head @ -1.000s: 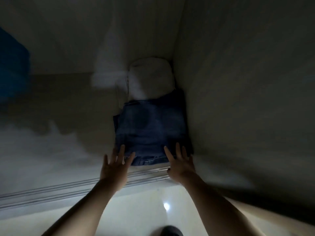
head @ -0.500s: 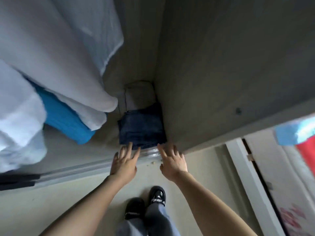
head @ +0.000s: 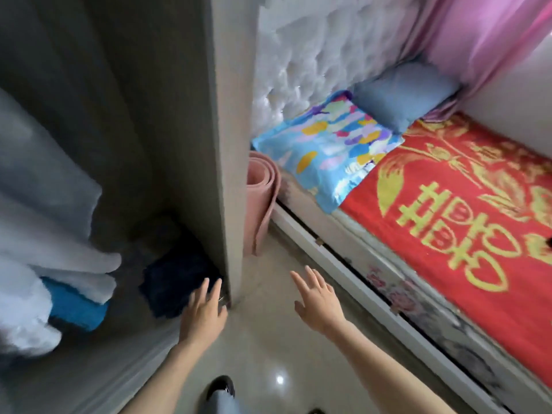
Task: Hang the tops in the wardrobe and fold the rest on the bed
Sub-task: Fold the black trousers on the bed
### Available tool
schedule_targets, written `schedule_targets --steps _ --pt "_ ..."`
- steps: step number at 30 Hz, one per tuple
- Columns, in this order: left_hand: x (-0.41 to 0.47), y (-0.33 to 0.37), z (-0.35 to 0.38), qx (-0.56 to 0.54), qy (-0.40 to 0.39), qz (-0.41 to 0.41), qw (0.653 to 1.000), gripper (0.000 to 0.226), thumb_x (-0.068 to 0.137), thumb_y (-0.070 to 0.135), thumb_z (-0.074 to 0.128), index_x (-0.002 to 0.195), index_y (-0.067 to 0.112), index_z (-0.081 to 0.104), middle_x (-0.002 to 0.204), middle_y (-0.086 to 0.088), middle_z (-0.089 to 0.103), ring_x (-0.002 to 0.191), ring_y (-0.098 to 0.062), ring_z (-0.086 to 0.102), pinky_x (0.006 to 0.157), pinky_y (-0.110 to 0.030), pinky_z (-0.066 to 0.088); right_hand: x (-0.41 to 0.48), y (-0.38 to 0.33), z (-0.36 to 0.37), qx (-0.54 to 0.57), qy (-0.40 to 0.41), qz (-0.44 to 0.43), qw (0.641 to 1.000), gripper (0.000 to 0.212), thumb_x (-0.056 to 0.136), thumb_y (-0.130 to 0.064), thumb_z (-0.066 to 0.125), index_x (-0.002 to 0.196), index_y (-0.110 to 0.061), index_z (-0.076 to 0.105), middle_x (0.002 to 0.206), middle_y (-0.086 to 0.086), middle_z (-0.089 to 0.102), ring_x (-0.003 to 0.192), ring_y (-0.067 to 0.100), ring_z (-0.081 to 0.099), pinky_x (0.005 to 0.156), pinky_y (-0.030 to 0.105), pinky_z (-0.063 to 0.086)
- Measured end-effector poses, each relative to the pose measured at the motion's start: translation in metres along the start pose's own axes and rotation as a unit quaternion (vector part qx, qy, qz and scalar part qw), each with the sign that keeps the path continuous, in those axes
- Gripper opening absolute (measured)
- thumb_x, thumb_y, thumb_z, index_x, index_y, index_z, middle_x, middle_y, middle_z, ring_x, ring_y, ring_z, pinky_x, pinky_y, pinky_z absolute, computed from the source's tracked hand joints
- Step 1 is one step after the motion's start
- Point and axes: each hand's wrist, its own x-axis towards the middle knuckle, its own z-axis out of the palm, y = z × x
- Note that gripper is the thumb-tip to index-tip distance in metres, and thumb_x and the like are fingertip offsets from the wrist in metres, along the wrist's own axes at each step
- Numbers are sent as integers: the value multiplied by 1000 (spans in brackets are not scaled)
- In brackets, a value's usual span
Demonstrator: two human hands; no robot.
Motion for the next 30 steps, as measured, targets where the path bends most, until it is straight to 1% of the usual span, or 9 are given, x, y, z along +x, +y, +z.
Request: schedule_targets --steps 2,4,6,9,12,16,18,23,30 --pt "5 40 4 -4 18 50 999 51 83 15 62 132 5 52 139 -22 45 120 -45 46 91 -51 44 -38 45 -4 31 22 71 997 68 94 -28 45 150 -29 7 158 8 0 146 24 1 114 37 16" --pt "6 97 9 -2 4 99 995 50 80 19 58 128 3 57 134 -24 50 115 -46 50 90 -53 44 -84 99 -7 52 53 141 987 68 93 -26 45 150 -28 8 158 8 0 145 24 2 114 38 18" --pt "3 152 19 16 12 143 990 52 85 22 52 134 6 50 140 -21 44 123 -42 44 99 -47 38 -129 147 -6 65 61 196 977 66 95 -25 43 150 -28 7 158 9 0 145 24 3 113 38 19" --pt "-9 239 45 34 -14 209 977 55 92 20 53 143 12 36 151 -13 29 134 -32 30 109 -38 25 -197 213 -4 87 93 269 955 63 98 -28 41 150 -25 6 157 11 1 145 25 3 113 38 20" --pt "-41 336 81 29 -28 295 955 56 92 20 53 144 12 35 151 -13 29 134 -32 29 109 -38 24 -271 273 2 99 121 343 926 62 97 -24 40 150 -24 8 157 12 3 145 26 4 113 39 20" --pt "-89 419 118 43 -67 385 919 56 95 24 50 146 14 29 153 -10 25 138 -28 25 109 -41 28 -343 318 13 125 148 421 886 59 98 -28 40 150 -23 12 157 10 7 144 25 7 111 40 22" --pt "-105 450 134 51 -79 424 901 57 95 26 48 147 16 26 153 -9 23 139 -27 23 108 -43 30 -371 334 19 128 160 448 870 59 98 -30 39 150 -23 12 157 10 7 145 24 6 112 39 22" --pt "-127 507 158 47 -120 465 876 57 96 27 48 147 19 24 154 -7 21 141 -24 19 114 -42 24 -416 365 34 143 171 493 841 59 99 -32 37 150 -23 9 157 9 5 145 23 4 114 38 19" --pt "-119 580 188 8 -131 494 859 57 95 25 52 146 18 29 151 -8 27 139 -25 23 109 -46 29 -432 423 33 134 141 518 833 60 99 -32 36 151 -23 8 157 10 2 145 24 3 114 39 18"
